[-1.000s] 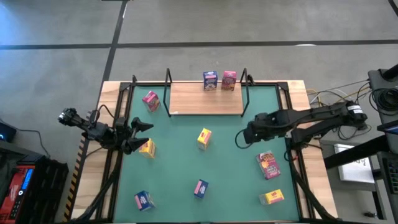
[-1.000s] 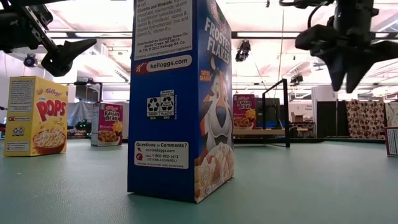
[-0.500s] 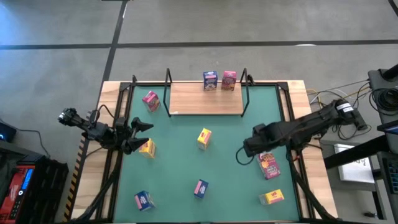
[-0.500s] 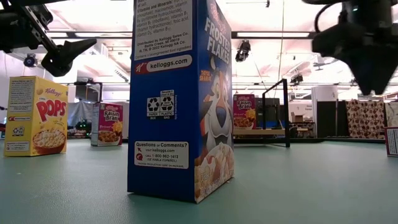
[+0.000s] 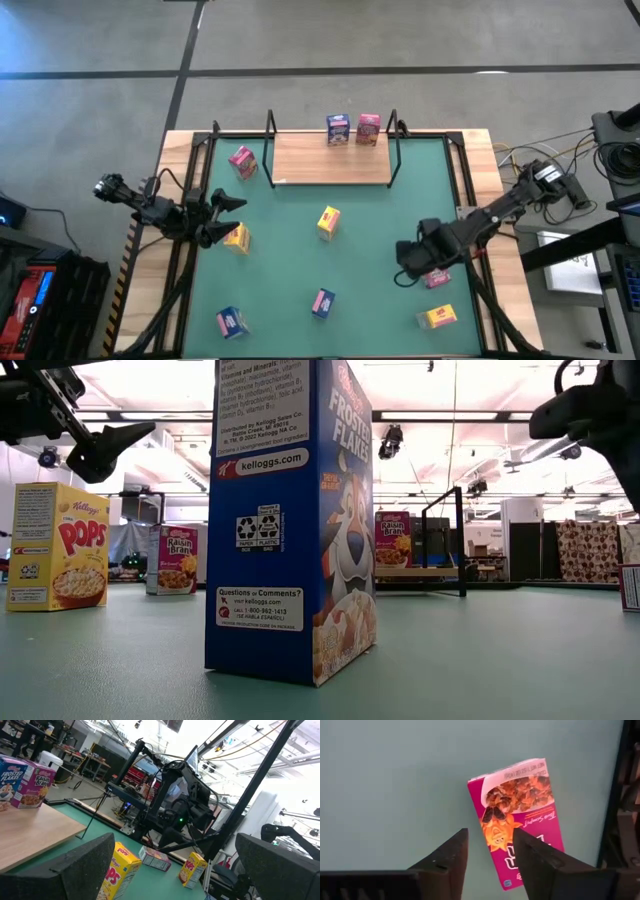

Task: Stack cereal on shelf
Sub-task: Put the right pink cereal box on the shelf aligned with the other pink cereal box

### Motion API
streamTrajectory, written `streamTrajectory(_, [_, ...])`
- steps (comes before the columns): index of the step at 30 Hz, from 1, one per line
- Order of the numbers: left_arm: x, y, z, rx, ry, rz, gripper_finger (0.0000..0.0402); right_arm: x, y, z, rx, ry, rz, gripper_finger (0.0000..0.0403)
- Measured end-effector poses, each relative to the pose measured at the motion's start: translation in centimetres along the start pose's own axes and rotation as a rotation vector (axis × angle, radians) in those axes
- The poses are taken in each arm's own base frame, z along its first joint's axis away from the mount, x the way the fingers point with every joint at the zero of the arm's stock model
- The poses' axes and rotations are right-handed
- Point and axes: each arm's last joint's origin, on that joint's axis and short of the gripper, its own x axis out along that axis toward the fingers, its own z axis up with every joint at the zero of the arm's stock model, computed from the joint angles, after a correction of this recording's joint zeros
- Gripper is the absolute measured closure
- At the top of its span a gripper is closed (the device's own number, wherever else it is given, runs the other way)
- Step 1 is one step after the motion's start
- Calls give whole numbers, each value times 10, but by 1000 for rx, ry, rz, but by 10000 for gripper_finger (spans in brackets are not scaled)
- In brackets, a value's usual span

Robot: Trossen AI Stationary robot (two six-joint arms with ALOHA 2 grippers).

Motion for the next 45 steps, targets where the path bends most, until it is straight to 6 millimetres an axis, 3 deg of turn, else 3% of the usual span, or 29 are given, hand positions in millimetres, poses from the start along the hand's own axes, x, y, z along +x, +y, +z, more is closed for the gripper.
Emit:
streamTrajectory(6, [0,0,0,0,0,0,3,6,2,-4,-44,17,-41,188])
streamTrajectory(17, [0,0,0,0,0,0,3,10,3,-7,-171,80,-88,14])
streamTrajectory(28, [0,0,0,0,0,0,3,23,4,-12,-298,54,-134,3])
streamTrajectory(45, [0,0,0,0,0,0,3,58,-27,-1,-226,66,-59,3])
